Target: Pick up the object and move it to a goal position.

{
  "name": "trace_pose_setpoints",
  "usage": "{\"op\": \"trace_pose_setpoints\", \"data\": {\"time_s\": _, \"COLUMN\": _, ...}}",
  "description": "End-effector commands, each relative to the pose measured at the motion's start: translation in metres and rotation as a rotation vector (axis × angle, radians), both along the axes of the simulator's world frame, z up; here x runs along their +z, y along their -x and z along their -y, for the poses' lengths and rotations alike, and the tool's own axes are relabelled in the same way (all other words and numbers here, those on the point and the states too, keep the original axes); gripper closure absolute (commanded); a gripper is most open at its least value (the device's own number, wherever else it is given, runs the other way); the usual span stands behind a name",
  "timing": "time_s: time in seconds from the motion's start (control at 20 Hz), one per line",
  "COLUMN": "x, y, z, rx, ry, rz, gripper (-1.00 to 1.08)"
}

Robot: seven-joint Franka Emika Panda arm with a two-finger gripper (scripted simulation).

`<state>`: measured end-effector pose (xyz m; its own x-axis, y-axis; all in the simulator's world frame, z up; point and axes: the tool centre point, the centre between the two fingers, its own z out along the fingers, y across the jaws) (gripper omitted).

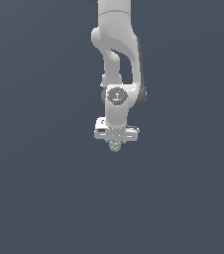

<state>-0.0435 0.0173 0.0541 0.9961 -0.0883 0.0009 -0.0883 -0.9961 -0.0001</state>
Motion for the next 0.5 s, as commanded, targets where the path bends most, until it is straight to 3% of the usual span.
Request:
{"op": "trace_pose_setpoints", "data": {"time_s": 0.0, "x": 0.001, "y": 0.0, "z": 0.001, "rx": 0.0, "ry": 0.0, "rz": 0.0, "gripper": 1.08}}
{"op": "trace_pose_setpoints", "data": {"time_s": 0.45, "x": 0.035, "y": -0.001, "z": 0.02, "rx": 0.0, "ry": 0.0, "rz": 0.0, "gripper": 1.08}}
